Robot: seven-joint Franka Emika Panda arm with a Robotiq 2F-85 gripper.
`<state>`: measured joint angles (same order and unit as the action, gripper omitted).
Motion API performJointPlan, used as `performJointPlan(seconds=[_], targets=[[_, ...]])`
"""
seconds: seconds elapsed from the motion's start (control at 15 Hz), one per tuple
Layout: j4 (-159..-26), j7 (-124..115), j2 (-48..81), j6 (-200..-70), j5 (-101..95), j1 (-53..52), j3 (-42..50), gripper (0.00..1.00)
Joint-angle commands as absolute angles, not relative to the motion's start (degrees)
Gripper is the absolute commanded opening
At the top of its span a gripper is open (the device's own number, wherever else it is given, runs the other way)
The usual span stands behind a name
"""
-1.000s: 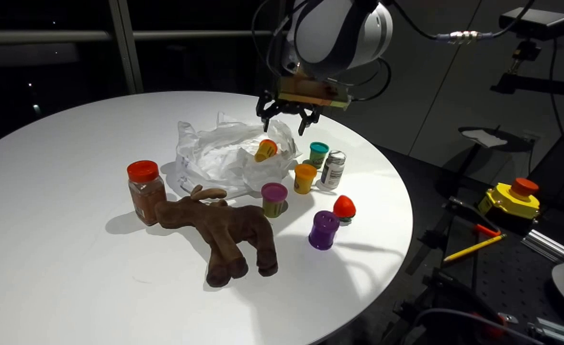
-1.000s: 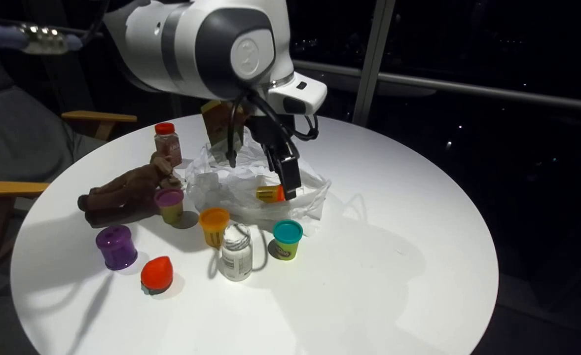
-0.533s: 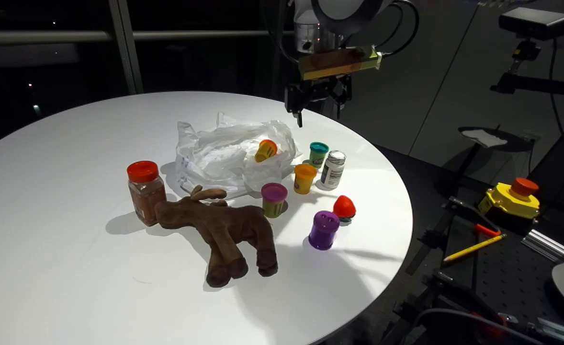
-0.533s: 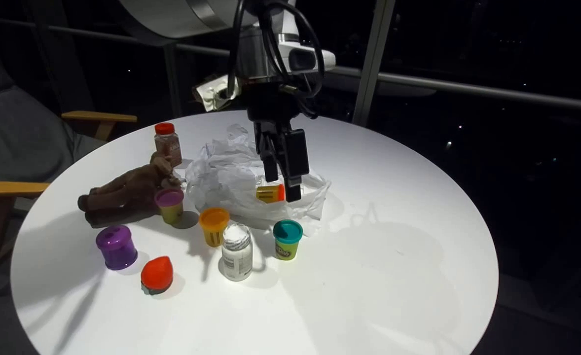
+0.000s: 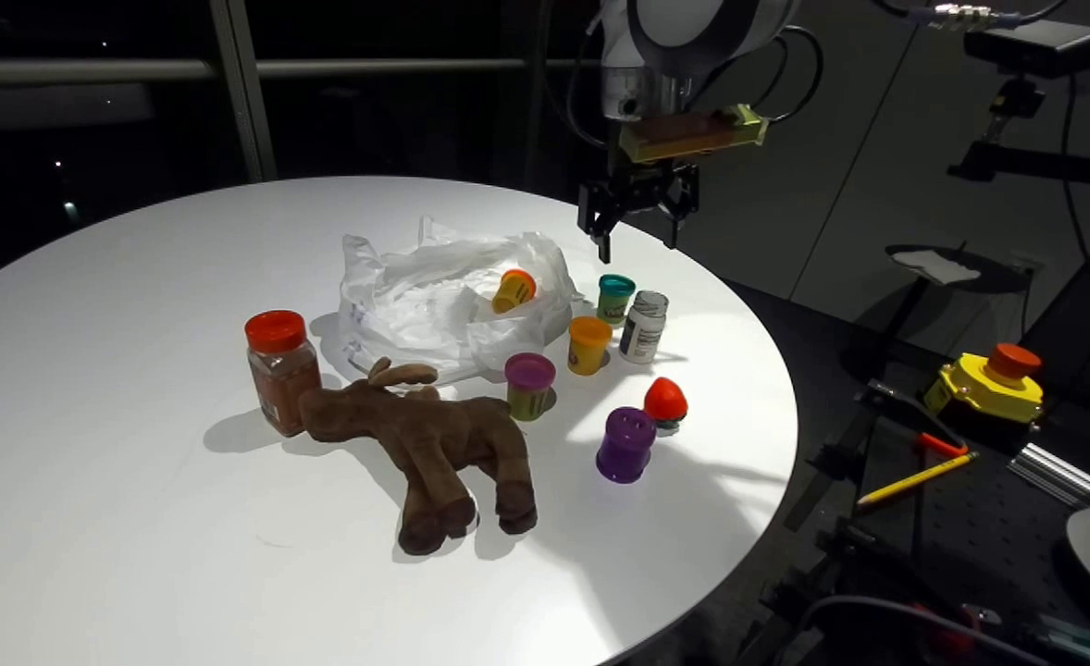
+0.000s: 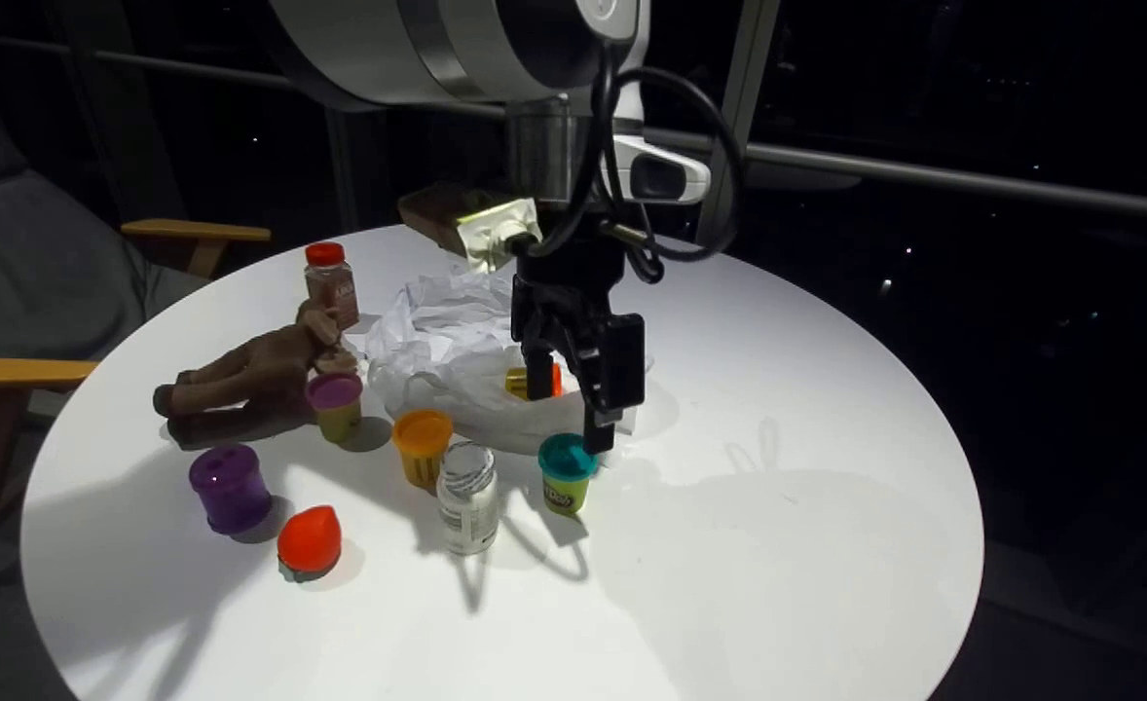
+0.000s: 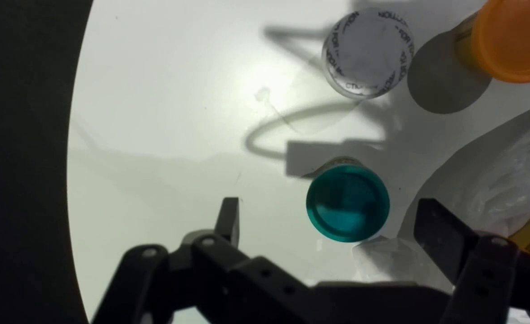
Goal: Put all the objects on the table into the white plastic bag
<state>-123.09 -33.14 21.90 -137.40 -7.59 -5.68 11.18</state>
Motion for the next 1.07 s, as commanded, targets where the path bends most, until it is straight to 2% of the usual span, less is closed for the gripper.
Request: performJointPlan(seconds=[0.0,0.87,0.93,1.0], targets=[[-126.96,-25.1,20.03,-141.26,-2.94,-1.5,8.22,1.0],[-127.61,-13.1,26.3,-155.44,5.87,2.18,4.59,1.0],[-127.14,-13.54,26.92,-155.53,5.72,2.12,4.93,0.96],[-126.55,-13.39,27.5,-155.47,5.96,2.4,4.84,0.73]])
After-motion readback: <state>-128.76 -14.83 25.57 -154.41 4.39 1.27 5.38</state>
